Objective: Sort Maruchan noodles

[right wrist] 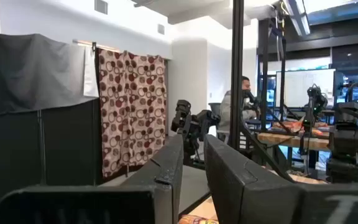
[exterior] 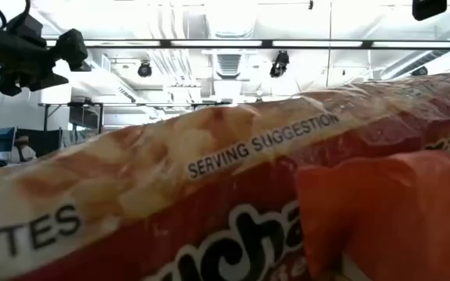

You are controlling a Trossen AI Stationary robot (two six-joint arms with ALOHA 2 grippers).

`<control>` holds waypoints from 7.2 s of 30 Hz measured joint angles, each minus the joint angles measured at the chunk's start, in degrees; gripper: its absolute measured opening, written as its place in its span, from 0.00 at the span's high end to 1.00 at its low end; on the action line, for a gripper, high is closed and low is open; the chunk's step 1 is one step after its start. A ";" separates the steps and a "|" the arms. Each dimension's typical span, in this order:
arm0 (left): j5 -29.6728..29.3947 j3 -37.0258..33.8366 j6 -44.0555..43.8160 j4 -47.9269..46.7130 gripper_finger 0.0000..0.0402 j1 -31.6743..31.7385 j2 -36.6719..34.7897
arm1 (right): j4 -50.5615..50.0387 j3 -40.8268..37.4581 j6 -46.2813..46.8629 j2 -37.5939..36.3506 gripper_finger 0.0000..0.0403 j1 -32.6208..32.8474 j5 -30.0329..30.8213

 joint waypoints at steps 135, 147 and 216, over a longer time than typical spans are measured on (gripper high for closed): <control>0.01 0.00 -0.02 0.00 0.29 -0.01 0.00 | -1.49 0.00 6.03 0.00 0.86 0.00 21.99; 0.00 0.00 -0.02 0.00 0.29 0.00 0.00 | -2.06 0.00 9.27 0.69 0.86 0.01 29.43; 27.10 0.00 -27.37 -9.50 0.29 0.16 3.52 | -68.09 31.25 -23.34 24.21 0.84 0.00 34.52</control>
